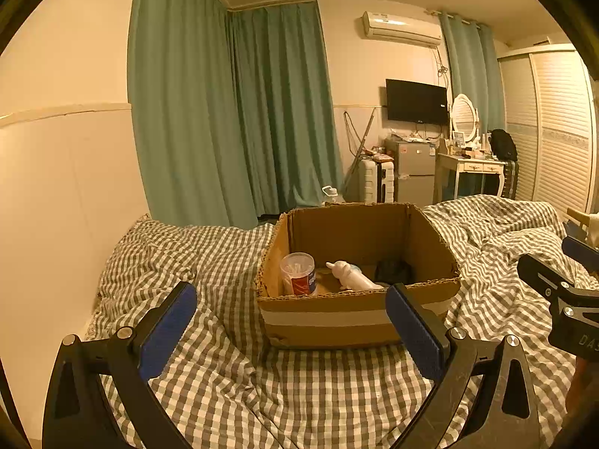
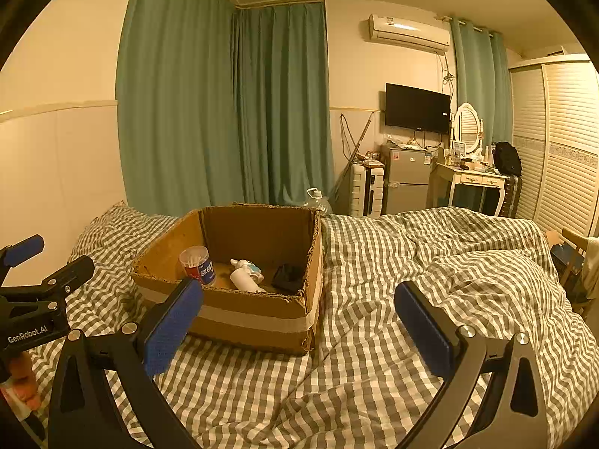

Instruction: Organize objects

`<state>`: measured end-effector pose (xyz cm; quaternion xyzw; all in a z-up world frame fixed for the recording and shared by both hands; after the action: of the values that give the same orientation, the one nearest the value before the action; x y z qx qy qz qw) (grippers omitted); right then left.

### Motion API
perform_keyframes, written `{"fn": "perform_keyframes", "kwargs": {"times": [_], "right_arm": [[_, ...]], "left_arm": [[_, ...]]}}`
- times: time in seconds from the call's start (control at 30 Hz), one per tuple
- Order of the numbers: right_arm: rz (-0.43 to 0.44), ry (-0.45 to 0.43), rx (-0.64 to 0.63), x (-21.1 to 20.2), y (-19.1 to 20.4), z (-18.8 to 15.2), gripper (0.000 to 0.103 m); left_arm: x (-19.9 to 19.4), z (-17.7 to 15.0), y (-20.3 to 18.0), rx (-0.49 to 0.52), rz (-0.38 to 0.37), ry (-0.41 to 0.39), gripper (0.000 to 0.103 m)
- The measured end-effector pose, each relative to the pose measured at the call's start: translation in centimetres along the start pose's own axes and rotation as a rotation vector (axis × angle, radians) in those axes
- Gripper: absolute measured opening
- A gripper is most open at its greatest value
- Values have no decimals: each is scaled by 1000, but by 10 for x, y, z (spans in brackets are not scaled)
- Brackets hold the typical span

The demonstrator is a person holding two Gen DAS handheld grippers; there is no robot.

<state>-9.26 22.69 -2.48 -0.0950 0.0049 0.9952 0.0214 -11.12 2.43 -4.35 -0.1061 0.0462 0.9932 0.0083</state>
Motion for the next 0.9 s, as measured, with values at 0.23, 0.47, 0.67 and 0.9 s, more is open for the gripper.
{"fn": "perform_keyframes", "kwargs": {"times": [0.23, 0.47, 0.67, 0.9], "right_arm": [[5, -3, 0, -1, 2, 0, 103], [7, 0, 0, -1, 3, 0, 103], [6, 1, 3, -1, 4, -1, 103], [8, 4, 10, 0, 4, -1, 103]], "left_arm": [[-1, 0, -1, -1, -5, 2, 103], [-2, -1, -1, 1, -5, 3, 103], [-2, -2, 0, -7, 0, 8, 103], [-2, -3, 1, -13, -2, 9, 103]]}}
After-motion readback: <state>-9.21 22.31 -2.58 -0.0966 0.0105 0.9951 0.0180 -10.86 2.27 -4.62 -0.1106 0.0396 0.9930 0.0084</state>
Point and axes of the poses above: each gripper's, at about its wrist camera, not at the fingertips, and x roughly the way its jaws point, y to its left, z to its top, the point moved 5 cm from there along x, roughly the way its jaws point, and after that the axes turned 10 degrees about -y, right-handed, at the moved point
